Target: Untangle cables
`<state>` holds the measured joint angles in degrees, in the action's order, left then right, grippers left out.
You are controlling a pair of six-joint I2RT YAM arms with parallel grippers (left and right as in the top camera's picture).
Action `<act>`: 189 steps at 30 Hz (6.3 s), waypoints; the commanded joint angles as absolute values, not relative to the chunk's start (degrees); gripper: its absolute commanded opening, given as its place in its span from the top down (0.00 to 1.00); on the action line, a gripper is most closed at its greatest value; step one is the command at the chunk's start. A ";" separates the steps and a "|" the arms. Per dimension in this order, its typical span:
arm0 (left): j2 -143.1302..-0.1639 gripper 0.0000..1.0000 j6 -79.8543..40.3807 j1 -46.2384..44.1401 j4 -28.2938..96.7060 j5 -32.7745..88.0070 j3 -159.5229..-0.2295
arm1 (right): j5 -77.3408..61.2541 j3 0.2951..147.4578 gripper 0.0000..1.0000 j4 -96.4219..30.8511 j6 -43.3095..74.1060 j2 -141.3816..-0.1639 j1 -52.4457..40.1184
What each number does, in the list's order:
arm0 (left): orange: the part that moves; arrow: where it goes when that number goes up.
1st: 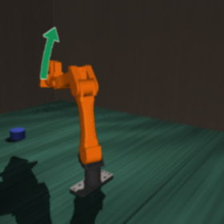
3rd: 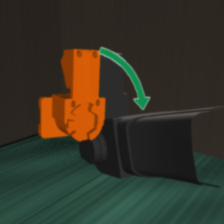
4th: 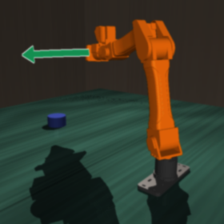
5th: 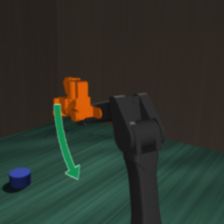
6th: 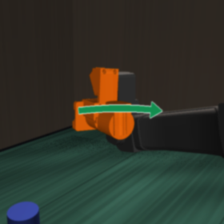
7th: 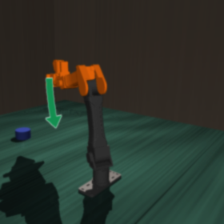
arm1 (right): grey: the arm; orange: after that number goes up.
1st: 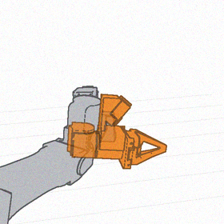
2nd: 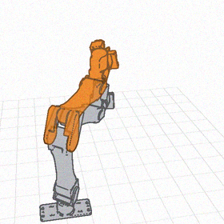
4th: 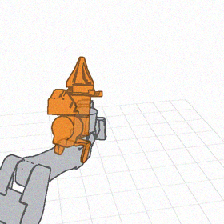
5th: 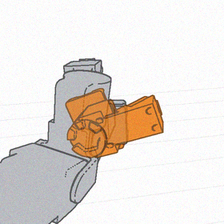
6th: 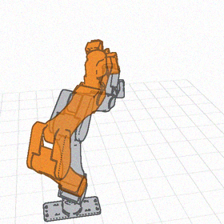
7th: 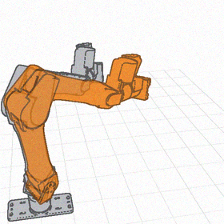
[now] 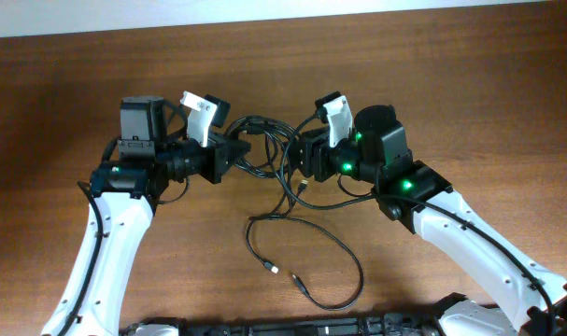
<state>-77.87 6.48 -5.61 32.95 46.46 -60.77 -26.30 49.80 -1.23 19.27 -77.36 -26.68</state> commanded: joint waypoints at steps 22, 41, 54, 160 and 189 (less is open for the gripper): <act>-76.90 0.51 -2.17 -1.10 32.38 34.98 -61.10 | -51.99 49.82 0.33 -21.71 0.99 -77.25 -9.34; -94.96 0.08 -24.88 -5.78 39.13 12.32 -56.97 | -24.08 49.82 0.89 6.24 45.50 -99.68 -38.61; -109.06 0.49 -27.59 -7.46 35.48 3.57 -56.93 | -30.63 49.84 0.96 -8.91 23.81 -48.51 -5.96; -106.56 1.00 -27.42 -11.03 41.67 20.40 -73.54 | -20.05 112.99 0.96 -67.55 -8.93 -88.14 -17.54; -88.47 1.00 -27.40 -7.07 40.71 19.73 -80.88 | -32.58 113.43 0.17 -77.45 -18.04 -126.17 -24.10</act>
<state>-89.14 -27.92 -7.16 40.75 20.56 -80.05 -32.03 113.08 -79.75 -10.52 -121.47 -21.37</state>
